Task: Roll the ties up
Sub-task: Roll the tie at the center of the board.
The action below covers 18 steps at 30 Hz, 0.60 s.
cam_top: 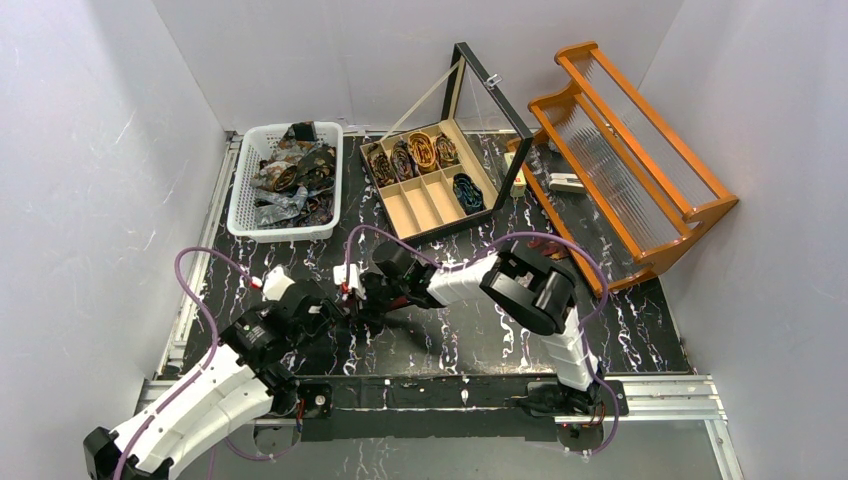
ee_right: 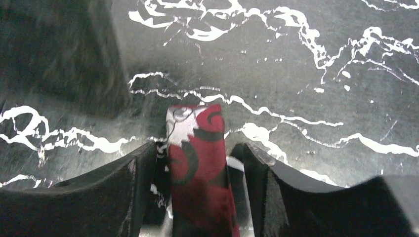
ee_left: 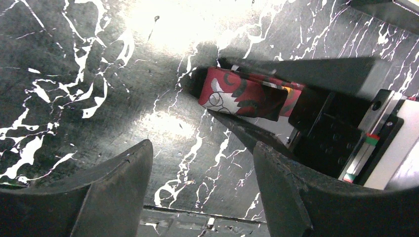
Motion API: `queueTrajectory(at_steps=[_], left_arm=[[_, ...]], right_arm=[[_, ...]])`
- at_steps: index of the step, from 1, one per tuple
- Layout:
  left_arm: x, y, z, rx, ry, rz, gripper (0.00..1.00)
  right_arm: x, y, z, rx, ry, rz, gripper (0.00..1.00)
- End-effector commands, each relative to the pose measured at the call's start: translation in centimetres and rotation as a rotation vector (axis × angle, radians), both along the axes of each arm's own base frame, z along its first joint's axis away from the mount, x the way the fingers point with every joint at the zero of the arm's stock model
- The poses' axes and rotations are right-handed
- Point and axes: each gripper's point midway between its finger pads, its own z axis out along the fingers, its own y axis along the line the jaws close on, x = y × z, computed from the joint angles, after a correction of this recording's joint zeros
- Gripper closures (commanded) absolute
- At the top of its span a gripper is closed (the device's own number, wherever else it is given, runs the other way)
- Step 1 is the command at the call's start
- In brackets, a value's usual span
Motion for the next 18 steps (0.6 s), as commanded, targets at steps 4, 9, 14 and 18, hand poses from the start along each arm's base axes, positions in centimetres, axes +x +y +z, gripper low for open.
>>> queueTrajectory(at_steps=[4,9,14,18], left_arm=[[0.3,1.7,2.0,0.031,-0.047,0.073,0.27],[0.5,2.0,3.3,0.047,-0.064,0.068,0.26],[0.8,1.2,3.2,0.057,-0.052,0.018,0.25],[1.2,0.4,3.0,0.074,-0.017,-0.015,0.20]], right_arm=[[0.5,-0.3,7.1,0.156,-0.020,-0.095,0.12],[1.5,-3.0,10.0,0.225,-0.017,-0.251,0.05],[5.0,-7.1,10.5,0.142,0.306,-0.710,0.01],[4.0,-9.0,8.9,-0.103,0.686,-0.792,0.02]])
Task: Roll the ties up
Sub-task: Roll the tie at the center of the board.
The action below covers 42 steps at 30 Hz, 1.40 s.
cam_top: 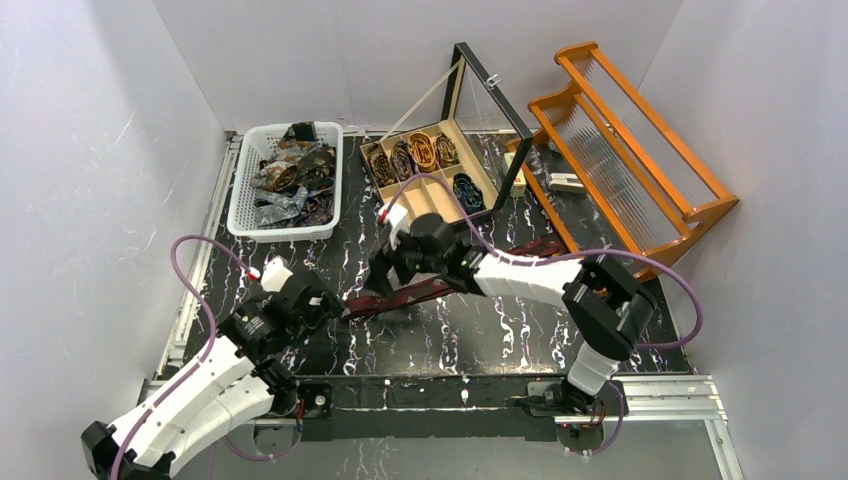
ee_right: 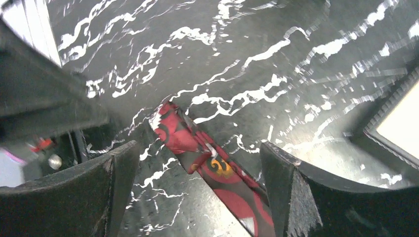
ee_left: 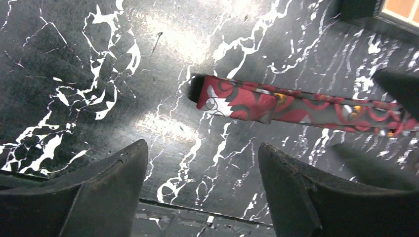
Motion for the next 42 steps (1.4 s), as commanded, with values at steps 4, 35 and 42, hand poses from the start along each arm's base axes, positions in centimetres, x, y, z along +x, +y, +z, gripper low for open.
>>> queueTrajectory(at_steps=[4,35,42], left_arm=[[1.9,-0.8,1.5,0.051,0.015,-0.061,0.14],[2.2,-0.4,-3.2,-0.231,0.084,-0.015,0.21],[2.3,-0.7,-4.2,-0.263,0.074,0.001,0.25]], right_arm=[[-0.2,-3.3,-2.8,-0.113,0.666,-0.344,0.23],[-2.5,0.5,-6.7,-0.231,0.909,-0.306,0.47],[-2.9,0.6,-5.9,-0.215,0.910,-0.288,0.44]])
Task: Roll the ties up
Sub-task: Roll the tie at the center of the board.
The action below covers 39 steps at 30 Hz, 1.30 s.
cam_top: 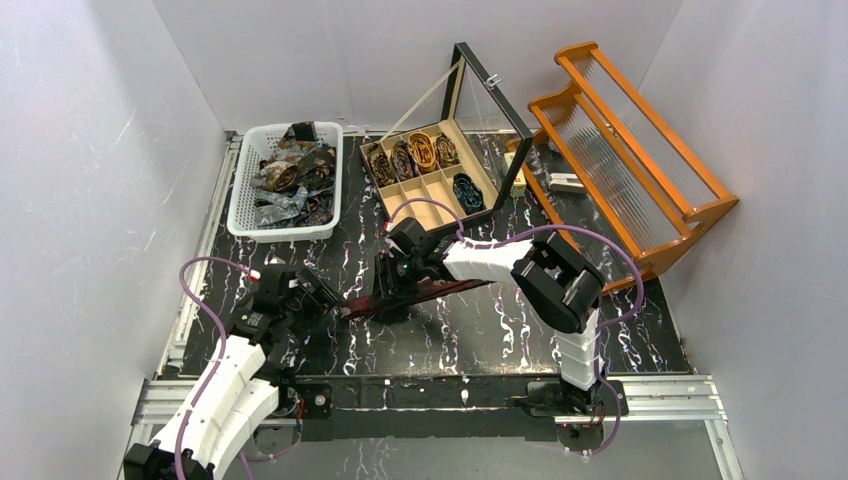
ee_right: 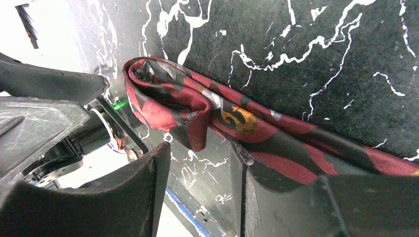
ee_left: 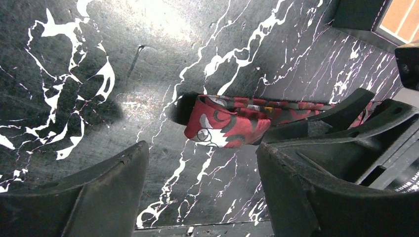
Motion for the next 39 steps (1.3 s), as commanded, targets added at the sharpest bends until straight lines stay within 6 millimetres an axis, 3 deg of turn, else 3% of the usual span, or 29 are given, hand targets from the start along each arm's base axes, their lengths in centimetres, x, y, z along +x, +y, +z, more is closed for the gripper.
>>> queueTrajectory(at_steps=[1,9,14,27,39], left_arm=[[-0.1,-0.3,-0.6,-0.037,-0.008,0.010,0.27],[-0.4,-1.0,-2.3,-0.074,-0.003,-0.006,0.37],[-0.2,-1.1,-2.3,-0.077,-0.016,-0.020,0.37],[-1.1,-0.6,-4.6,-0.018,0.103,-0.029,0.39],[-1.7,-0.1,-6.0,0.021,0.155,-0.025,0.40]], right_arm=[[0.0,1.0,2.1,0.051,-0.026,0.016,0.43],[0.7,1.3,3.1,0.053,-0.050,0.004,0.42],[1.3,2.0,4.6,0.058,-0.065,0.002,0.41],[1.8,1.6,1.7,-0.039,-0.043,-0.012,0.44],[2.2,-0.5,-2.0,-0.198,-0.063,-0.035,0.48]])
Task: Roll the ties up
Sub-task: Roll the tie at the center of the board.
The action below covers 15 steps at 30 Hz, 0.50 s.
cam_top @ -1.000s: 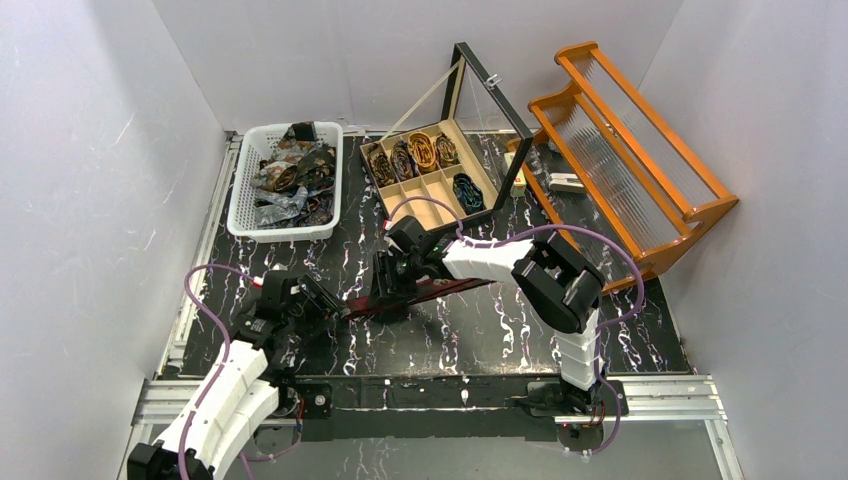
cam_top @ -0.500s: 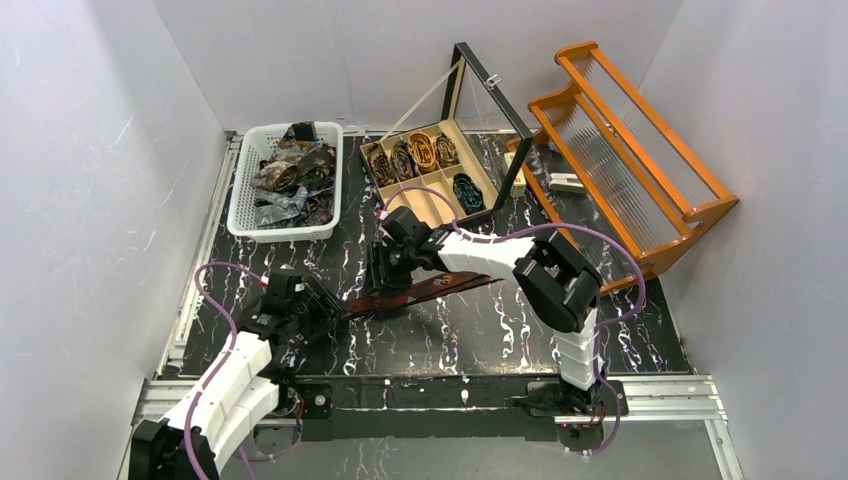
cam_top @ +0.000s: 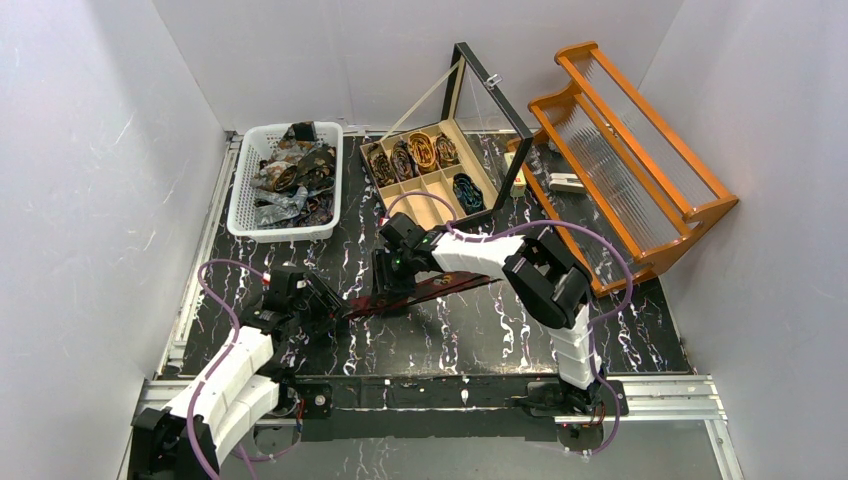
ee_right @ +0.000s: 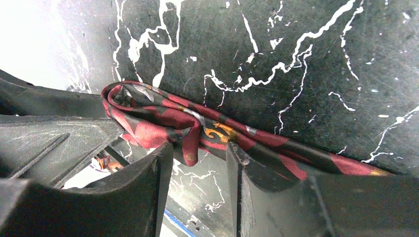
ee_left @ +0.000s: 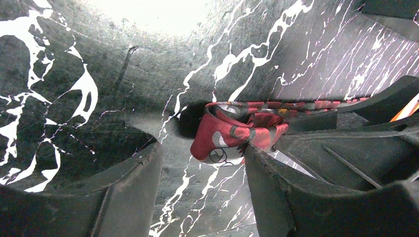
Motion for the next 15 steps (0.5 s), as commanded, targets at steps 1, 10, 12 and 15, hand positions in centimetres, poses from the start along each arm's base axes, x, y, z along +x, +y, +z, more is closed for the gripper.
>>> queueTrajectory(at_steps=[1,10,12,15], left_arm=[[-1.9,1.4,-2.3,0.082,0.103,0.005,0.41],[-1.9,1.2,-2.1,0.088,0.086,-0.006,0.46],[-1.9,1.2,-2.1,0.094,0.082,-0.008,0.47],[-1.8,1.2,-2.0,0.094,0.075,-0.009,0.47]], right_arm=[[0.6,-0.6,-1.5,-0.072,-0.033,-0.009,0.49],[0.7,-0.7,-0.7,-0.073,-0.056,0.024,0.48],[0.8,0.0,1.4,-0.020,-0.077,0.045,0.43],[0.8,1.0,4.3,0.055,-0.091,0.063,0.38]])
